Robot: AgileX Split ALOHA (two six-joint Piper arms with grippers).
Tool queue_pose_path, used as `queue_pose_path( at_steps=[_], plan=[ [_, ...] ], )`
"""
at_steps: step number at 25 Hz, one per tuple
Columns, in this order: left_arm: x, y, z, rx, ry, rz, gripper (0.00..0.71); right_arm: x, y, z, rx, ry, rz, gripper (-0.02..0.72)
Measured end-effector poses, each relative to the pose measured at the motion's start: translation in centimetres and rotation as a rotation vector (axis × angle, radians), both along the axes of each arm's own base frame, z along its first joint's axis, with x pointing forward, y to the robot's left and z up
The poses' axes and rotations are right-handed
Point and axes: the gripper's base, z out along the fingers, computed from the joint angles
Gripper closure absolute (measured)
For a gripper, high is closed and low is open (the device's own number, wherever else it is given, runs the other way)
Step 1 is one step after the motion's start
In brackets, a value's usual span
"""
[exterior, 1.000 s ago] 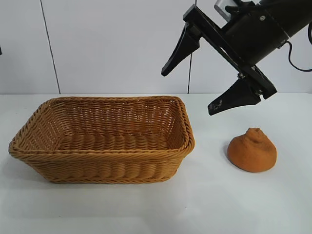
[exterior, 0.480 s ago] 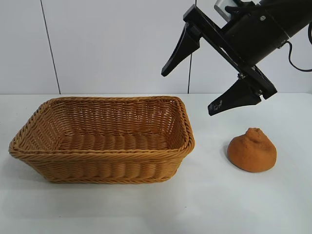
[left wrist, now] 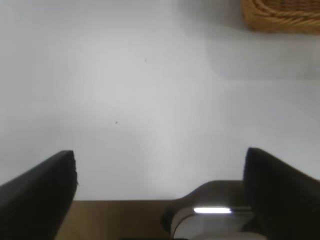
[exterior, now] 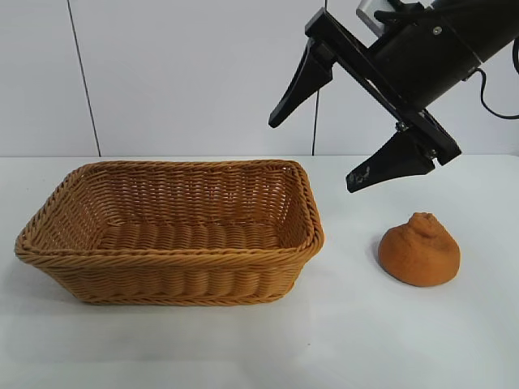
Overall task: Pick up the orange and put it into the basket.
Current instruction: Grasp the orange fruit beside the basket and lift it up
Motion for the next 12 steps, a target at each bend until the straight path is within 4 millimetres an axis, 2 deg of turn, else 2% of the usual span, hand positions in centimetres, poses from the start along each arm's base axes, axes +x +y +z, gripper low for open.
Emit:
queue_pose_path(
  at_steps=[7, 12],
  plan=[
    [-2.5, -0.2, 0.3, -0.014, -0.171, -0.009, 0.07, 0.9, -1.6, 2.0, -0.249, -0.019, 0.033, 0.027],
    [-3.6, -0.3, 0.3, -0.015, -0.243, -0.011, 0.07, 1.3, -3.6, 2.0, -0.438, -0.017, 0.001, 0.027]
  ],
)
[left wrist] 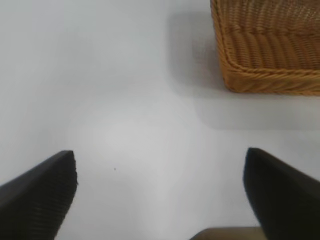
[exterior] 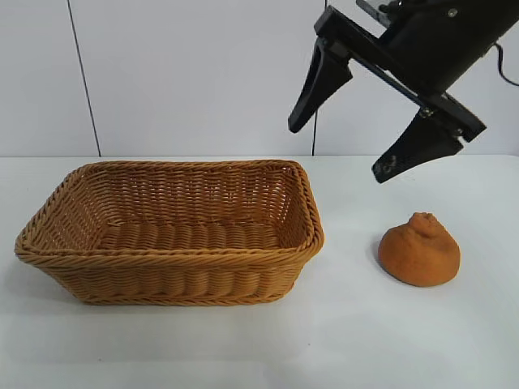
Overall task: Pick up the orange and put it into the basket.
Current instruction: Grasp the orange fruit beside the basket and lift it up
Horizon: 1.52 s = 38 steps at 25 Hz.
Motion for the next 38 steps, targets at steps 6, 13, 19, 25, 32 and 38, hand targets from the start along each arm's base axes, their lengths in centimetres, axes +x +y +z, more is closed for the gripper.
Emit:
queue_pose_path(
  at_steps=[6, 13, 19, 25, 32, 38],
  plan=[
    [0.0, 0.0, 0.0, 0.0, -0.002, 0.0, 0.07, 1.6, -2.9, -1.3, -0.027, 0.002, -0.093, 0.027],
    [0.0, 0.0, 0.0, 0.0, -0.002, 0.0, 0.07, 3.9, -3.4, -6.1, -0.044, 0.062, -0.114, 0.027],
    [0.0, 0.0, 0.0, 0.0, -0.002, 0.0, 0.07, 5.2, -3.3, -11.5, -0.076, 0.131, -0.11, 0.027],
    [0.0, 0.0, 0.0, 0.0, -0.002, 0.0, 0.07, 5.4, -3.6, -13.4, -0.12, 0.169, -0.108, 0.209],
    [0.0, 0.0, 0.0, 0.0, -0.001, 0.0, 0.07, 5.4, -3.6, -11.9, -0.113, 0.129, -0.119, 0.668],
    [0.0, 0.0, 0.0, 0.0, -0.001, 0.0, 0.07, 5.7, -3.6, -6.0, -0.093, 0.021, -0.113, 0.668]
  ],
)
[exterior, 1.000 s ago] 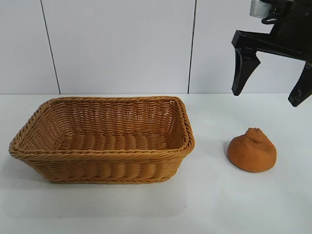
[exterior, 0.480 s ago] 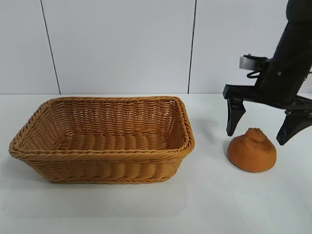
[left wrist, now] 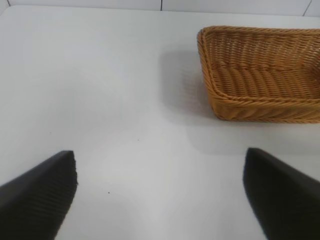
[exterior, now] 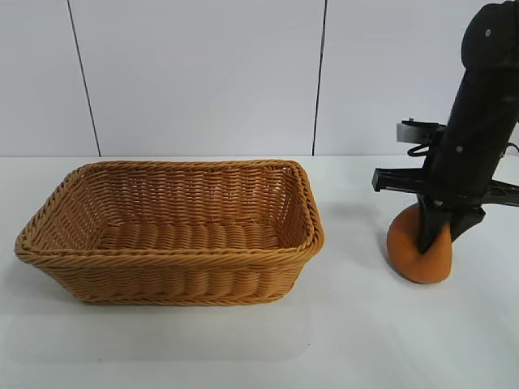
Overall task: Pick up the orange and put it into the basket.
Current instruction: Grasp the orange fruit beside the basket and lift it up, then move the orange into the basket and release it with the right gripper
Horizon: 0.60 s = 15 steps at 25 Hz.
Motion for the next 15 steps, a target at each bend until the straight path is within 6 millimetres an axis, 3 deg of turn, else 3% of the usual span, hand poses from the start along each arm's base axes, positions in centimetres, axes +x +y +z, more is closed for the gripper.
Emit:
queue_pose_path(
  at_steps=[3, 8, 15],
  plan=[
    [0.0, 0.0, 0.0, 0.0, 0.0, 0.0, 0.07, 0.4, 0.4, 3.8, 0.009, -0.06, 0.026, 0.668],
    [0.0, 0.0, 0.0, 0.0, 0.0, 0.0, 0.07, 1.0, 2.5, 7.9, 0.027, -0.136, 0.082, 0.668],
    [0.0, 0.0, 0.0, 0.0, 0.0, 0.0, 0.07, -0.5, 8.0, 9.2, 0.053, -0.177, 0.21, 0.668]
  ],
)
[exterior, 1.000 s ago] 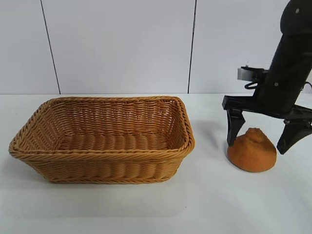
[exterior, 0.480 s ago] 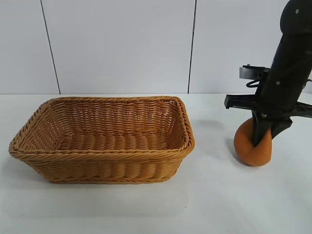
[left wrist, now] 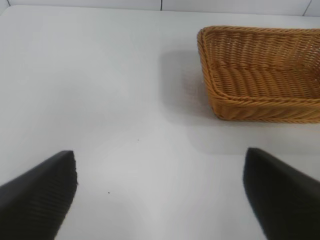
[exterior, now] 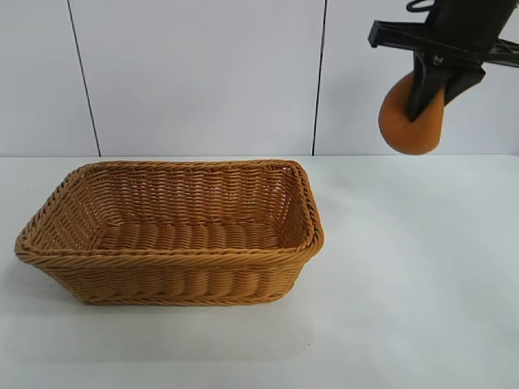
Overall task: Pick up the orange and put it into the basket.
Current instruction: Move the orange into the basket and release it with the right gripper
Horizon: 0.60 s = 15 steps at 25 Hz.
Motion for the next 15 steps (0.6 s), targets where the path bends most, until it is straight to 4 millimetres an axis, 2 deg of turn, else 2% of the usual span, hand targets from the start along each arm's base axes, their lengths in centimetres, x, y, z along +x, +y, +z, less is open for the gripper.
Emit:
queue_pose_path(
  at_steps=[4, 8, 11, 15],
  plan=[
    [0.0, 0.0, 0.0, 0.0, 0.0, 0.0, 0.07, -1.5, 4.0, 0.0, 0.027, -0.026, 0.079, 0.668],
    [0.0, 0.0, 0.0, 0.0, 0.0, 0.0, 0.07, -2.8, 7.9, -1.0, 0.063, -0.034, 0.149, 0.668],
    [0.0, 0.0, 0.0, 0.0, 0.0, 0.0, 0.07, -3.5, 10.6, -2.6, 0.082, -0.028, 0.199, 0.668],
    [0.0, 0.0, 0.0, 0.0, 0.0, 0.0, 0.07, -3.7, 13.5, -6.0, 0.083, -0.012, 0.239, 0.668]
  ],
)
